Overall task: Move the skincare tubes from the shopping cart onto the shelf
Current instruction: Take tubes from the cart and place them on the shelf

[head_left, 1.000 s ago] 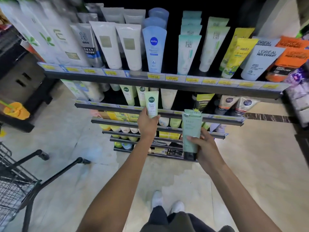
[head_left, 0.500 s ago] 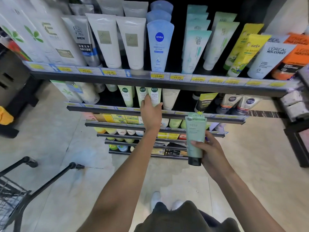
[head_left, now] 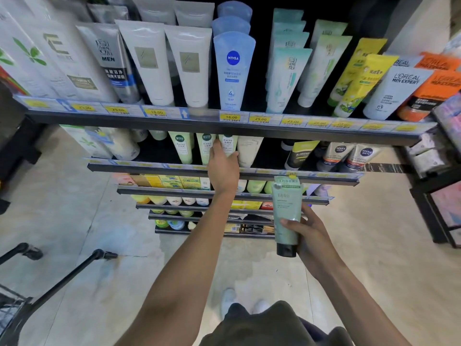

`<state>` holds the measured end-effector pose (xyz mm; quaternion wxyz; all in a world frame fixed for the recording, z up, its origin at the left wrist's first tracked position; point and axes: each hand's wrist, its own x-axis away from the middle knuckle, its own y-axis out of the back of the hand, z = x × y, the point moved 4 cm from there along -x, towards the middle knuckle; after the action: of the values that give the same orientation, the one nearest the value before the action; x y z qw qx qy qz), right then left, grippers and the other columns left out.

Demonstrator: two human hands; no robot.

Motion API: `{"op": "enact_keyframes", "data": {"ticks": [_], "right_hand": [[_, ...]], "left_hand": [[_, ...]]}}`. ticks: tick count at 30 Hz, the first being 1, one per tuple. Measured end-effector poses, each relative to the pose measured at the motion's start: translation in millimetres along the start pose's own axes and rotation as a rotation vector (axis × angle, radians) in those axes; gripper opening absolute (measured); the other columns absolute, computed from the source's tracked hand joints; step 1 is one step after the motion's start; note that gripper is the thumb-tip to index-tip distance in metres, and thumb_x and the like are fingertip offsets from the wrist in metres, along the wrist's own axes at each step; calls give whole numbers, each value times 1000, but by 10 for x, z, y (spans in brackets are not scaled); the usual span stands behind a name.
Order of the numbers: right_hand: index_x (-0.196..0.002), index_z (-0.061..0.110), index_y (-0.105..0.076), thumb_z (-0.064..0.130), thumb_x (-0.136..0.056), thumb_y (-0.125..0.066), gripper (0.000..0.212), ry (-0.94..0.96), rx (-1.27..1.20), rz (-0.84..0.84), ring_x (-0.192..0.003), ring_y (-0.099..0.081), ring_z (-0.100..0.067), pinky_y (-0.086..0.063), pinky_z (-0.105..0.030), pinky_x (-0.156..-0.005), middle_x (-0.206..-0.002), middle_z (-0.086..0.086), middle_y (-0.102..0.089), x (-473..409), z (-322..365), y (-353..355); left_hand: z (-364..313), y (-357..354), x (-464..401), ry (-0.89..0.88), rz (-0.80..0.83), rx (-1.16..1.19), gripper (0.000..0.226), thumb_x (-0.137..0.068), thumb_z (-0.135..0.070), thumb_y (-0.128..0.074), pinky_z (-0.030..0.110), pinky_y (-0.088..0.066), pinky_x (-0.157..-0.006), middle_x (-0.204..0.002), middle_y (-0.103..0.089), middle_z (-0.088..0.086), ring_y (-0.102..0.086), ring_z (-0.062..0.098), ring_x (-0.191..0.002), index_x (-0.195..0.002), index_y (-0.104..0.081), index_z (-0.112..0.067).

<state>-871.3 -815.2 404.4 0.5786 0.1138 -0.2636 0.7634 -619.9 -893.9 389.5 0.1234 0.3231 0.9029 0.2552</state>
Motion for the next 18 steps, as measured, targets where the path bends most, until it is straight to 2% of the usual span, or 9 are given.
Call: {"op": "enact_keyframes", "data": {"ticks": [3, 7, 11, 18], "right_hand": [[-137, 22, -60, -7, -87, -68, 58, -15, 0, -17, -102, -72, -29, -57, -39, -77, -122, -9, -74, 9, -31, 14], [-136, 24, -60, -5, -87, -70, 58, -24, 15, -37, -109, -70, -33, -58, -40, -77, -122, -7, -74, 14, -53, 41], [-136, 26, -61, -5, -88, -69, 58, -24, 17, -45, -110, -69, -33, -58, -43, -81, -122, -8, -74, 16, -45, 64], [-135, 22, -61, -8, -87, -68, 57, -29, 14, -30, -101, -73, -27, -58, -41, -79, -121, -10, -74, -2, -27, 87]], "left_hand": [[-3, -28, -19, -5, 0, -32, 60, -93, -27, -72, 45, -60, -80, -132, -62, 13, -66, 36, -109, -143, -44, -6], [75, -68, -4, 32, 16, -59, 58, -93, -25, -73, 43, -58, -74, -122, -66, 14, -68, 36, -104, -139, -46, -4], [173, -113, 16, 42, 22, -102, 55, -92, -23, -74, 47, -61, -79, -120, -67, 14, -68, 35, -104, -136, -48, -5], [155, -145, 8, 61, 25, -122, 53, -94, -22, -71, 41, -56, -76, -119, -66, 15, -67, 34, -104, -137, -48, -2]]}}
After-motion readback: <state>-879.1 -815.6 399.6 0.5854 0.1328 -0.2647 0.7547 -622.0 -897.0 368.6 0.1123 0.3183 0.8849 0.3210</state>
